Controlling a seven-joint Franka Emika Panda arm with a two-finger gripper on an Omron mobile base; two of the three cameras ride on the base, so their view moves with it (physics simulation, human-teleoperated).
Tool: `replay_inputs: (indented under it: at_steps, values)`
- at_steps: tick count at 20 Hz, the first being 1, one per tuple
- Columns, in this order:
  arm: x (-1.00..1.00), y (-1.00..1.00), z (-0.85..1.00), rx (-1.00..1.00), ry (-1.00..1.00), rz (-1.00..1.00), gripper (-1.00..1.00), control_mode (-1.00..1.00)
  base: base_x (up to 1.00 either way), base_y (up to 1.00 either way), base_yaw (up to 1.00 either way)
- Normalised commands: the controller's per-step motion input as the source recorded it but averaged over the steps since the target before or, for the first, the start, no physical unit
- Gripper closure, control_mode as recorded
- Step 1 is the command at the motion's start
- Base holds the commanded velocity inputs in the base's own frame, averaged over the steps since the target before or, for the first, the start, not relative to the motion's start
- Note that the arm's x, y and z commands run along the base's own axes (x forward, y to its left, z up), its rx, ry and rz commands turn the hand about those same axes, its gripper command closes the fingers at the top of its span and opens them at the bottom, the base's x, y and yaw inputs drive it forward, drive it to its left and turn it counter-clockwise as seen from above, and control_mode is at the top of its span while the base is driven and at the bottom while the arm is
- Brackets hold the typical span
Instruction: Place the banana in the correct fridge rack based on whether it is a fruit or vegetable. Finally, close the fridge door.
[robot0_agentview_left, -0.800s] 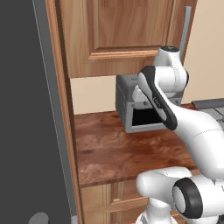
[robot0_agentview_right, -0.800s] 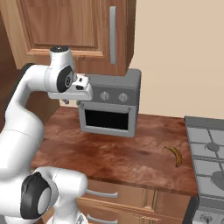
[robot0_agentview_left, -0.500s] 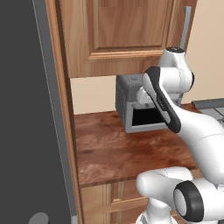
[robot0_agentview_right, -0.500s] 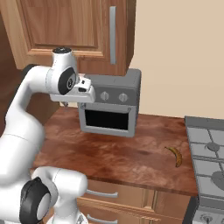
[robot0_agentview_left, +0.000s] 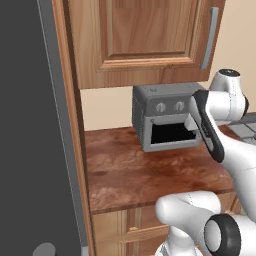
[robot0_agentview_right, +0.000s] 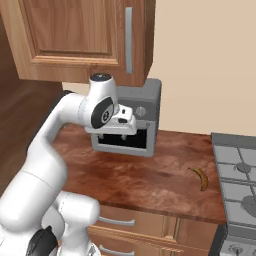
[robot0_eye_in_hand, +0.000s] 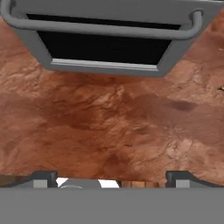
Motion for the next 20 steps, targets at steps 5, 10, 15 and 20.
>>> replay_inputs:
  at_steps: [5,10,15,20]
  values:
    - [-0.09,-0.79,-0.3,-0.16,0.1,-0.05,-1.0,-1.0,0.0,0.0,0.0]
    - [-0.12,-0.81,-0.35,-0.2,0.1,-0.09,-1.0,-1.0,0.0,0.0,0.0]
    - [0.0,-0.89,-0.46,-0.16,0.07,-0.12,-1.0,-1.0,0.0,0.0,0.0]
    - [0.0,-0.95,-0.41,0.01,0.0,-0.1,-1.0,-1.0,0.0,0.0,0.0]
